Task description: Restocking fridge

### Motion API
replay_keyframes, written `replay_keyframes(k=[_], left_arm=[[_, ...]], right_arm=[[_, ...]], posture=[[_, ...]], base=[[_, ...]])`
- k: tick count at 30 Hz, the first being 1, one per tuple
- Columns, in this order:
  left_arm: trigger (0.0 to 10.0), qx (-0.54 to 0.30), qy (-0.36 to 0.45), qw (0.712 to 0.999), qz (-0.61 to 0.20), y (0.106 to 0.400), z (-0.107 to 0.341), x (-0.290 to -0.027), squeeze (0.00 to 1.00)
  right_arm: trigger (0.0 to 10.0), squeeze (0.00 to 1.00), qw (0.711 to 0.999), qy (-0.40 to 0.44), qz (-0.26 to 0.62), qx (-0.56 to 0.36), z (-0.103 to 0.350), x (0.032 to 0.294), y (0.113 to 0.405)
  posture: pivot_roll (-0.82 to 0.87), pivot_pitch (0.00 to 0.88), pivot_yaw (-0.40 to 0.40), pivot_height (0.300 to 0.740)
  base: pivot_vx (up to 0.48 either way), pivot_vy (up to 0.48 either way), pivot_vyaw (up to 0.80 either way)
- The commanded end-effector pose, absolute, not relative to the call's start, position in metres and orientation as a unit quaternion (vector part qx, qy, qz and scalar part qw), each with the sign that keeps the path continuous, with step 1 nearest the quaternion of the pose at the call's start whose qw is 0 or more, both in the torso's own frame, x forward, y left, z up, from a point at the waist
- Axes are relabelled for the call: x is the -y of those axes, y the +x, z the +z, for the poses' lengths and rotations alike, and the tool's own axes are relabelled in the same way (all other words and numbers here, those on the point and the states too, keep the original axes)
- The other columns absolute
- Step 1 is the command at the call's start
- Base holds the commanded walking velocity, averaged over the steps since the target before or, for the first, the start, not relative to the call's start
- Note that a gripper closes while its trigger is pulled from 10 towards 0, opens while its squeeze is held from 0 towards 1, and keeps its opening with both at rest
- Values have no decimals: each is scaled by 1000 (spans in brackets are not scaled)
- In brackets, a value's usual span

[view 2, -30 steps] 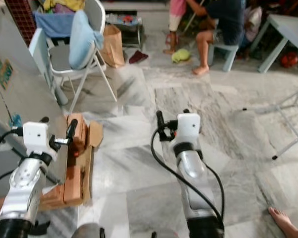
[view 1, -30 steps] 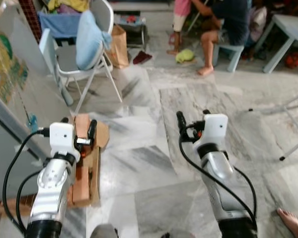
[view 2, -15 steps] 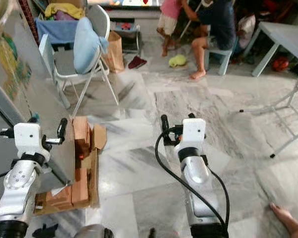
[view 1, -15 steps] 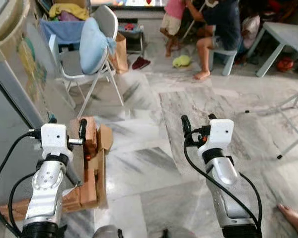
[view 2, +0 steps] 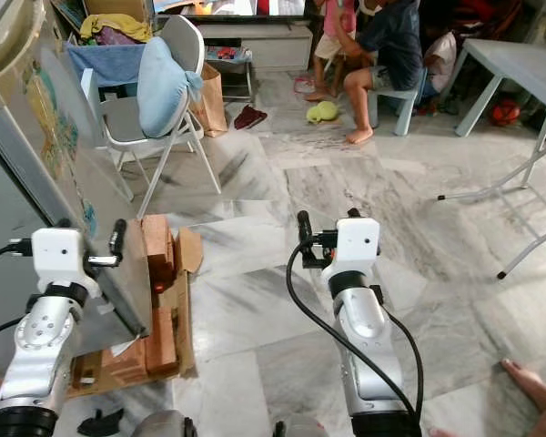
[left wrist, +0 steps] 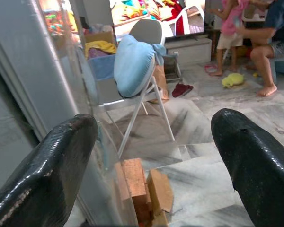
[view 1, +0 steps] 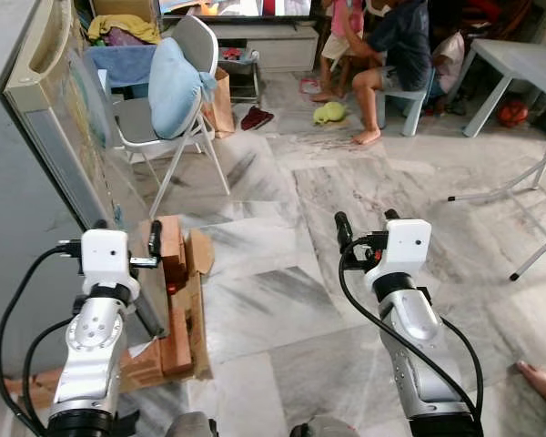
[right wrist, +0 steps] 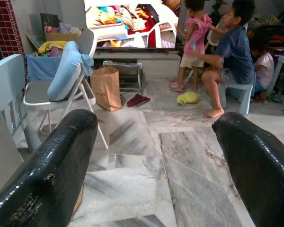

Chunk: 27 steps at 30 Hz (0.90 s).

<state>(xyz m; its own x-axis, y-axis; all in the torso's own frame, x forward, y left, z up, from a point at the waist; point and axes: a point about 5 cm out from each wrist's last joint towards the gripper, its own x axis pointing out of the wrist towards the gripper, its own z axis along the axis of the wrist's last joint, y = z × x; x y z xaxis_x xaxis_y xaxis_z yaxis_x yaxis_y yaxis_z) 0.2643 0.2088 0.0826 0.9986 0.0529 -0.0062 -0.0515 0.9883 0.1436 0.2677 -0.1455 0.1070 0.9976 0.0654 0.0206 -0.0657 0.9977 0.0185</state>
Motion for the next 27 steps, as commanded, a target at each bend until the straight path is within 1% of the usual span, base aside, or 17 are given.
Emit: replay_keyframes(k=[1, 13, 20, 27], left_arm=[[10000, -2, 74, 997, 26, 268, 86, -206, 0], [10000, 0, 77, 997, 27, 273, 88, -205, 0], [10000, -2, 79, 996, 29, 275, 88, -206, 0], [10000, 2, 87, 996, 36, 280, 91, -207, 0]], right_arm=[[10000, 0, 1000, 7, 27, 13, 110, 149, 270], [10000, 0, 999, 4, 30, 16, 111, 148, 273], [10000, 0, 999, 3, 32, 16, 111, 146, 274], [10000, 0, 999, 8, 31, 15, 110, 146, 274]], posture=[[-18, 14, -38, 740], [-15, 13, -40, 740], [-10, 12, -36, 740], [-3, 11, -40, 740]], base=[[0, 0, 0], [0, 0, 0], [0, 0, 504], [0, 0, 0]])
